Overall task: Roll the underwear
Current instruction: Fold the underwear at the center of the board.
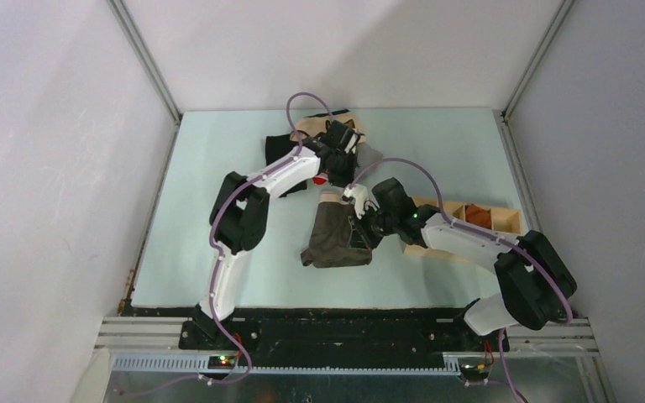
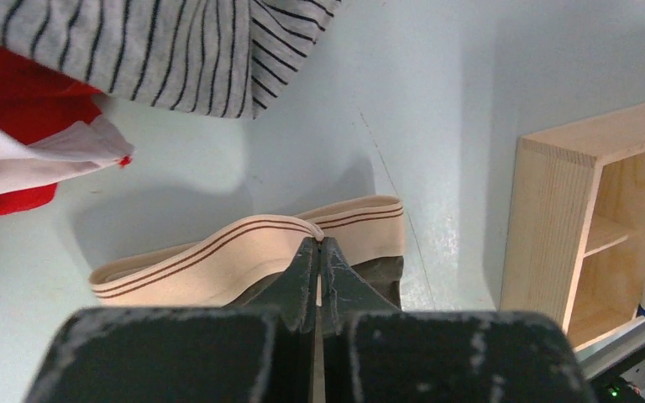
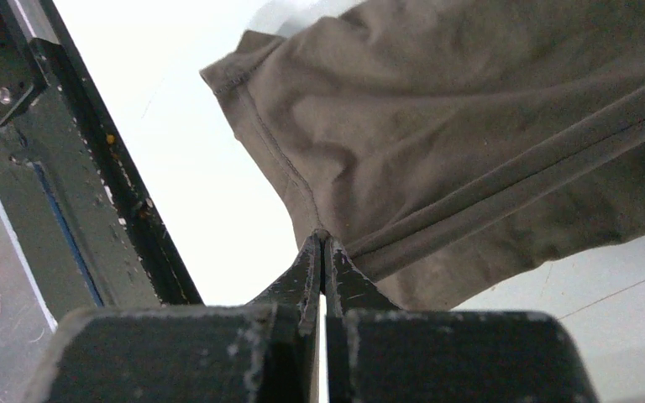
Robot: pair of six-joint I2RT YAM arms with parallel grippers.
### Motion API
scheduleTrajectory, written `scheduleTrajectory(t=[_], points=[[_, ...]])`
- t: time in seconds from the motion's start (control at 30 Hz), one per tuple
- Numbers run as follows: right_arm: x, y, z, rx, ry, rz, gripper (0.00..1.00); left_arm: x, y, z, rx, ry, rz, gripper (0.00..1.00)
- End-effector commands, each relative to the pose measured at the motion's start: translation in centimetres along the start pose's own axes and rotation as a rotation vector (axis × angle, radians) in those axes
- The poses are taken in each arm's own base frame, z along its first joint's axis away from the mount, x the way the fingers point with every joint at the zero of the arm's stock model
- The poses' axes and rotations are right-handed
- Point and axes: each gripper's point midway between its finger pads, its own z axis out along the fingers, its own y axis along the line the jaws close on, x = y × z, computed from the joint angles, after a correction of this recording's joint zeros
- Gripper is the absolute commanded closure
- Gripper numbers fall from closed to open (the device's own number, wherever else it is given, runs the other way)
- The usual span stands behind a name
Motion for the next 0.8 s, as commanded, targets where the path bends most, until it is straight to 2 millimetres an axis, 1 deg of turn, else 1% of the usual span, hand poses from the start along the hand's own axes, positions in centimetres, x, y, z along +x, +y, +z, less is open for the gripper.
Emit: scheduleTrajectory(t=[0.0,0.07,0.13,0.27,0.37,0.43,0.5,0.6,0.77], points=[[-2.6,1.2,-1.4,-0.033,-0.054,-0.005,1.00,-3.7,-1.4,-4.6,-0.014,-0.137,0.033,1.00],[-3.4,1.5,-2.2,-0.036,-0.080,-0.023,1.00,-4.0,-1.5,-5.2,-0.020,-0.150,0.033,1.00],[-3.8,1.7,-2.8,-0.033,-0.095,-0.040,1.00,-4.3,-1.9,-5.8,-0.013,-0.165,0.034,1.00],[-3.8,1.5,-4.0,-0.019,-0.098,-0.035,1.00,-5.1,-3.0,-6.8,0.012,-0.194,0.033,1.00],[-3.5,1.2,-4.5,-0.005,-0.090,-0.027,1.00,-5.3,-3.7,-6.9,0.028,-0.205,0.032,1.00],[-3.1,0.9,-4.5,0.003,-0.077,-0.017,1.00,-5.1,-4.2,-6.6,0.041,-0.198,0.036,1.00],[-2.8,0.4,-4.5,0.011,-0.071,-0.013,1.00,-4.4,-4.7,-5.6,0.059,-0.174,0.036,1.00],[-2.4,-0.5,-4.7,0.027,-0.063,0.004,1.00,-3.4,-4.8,-3.8,0.057,-0.143,0.044,1.00],[-0.9,-1.8,-4.7,0.036,-0.017,0.034,1.00,-2.8,-5.2,-1.3,0.048,-0.130,0.055,1.00]])
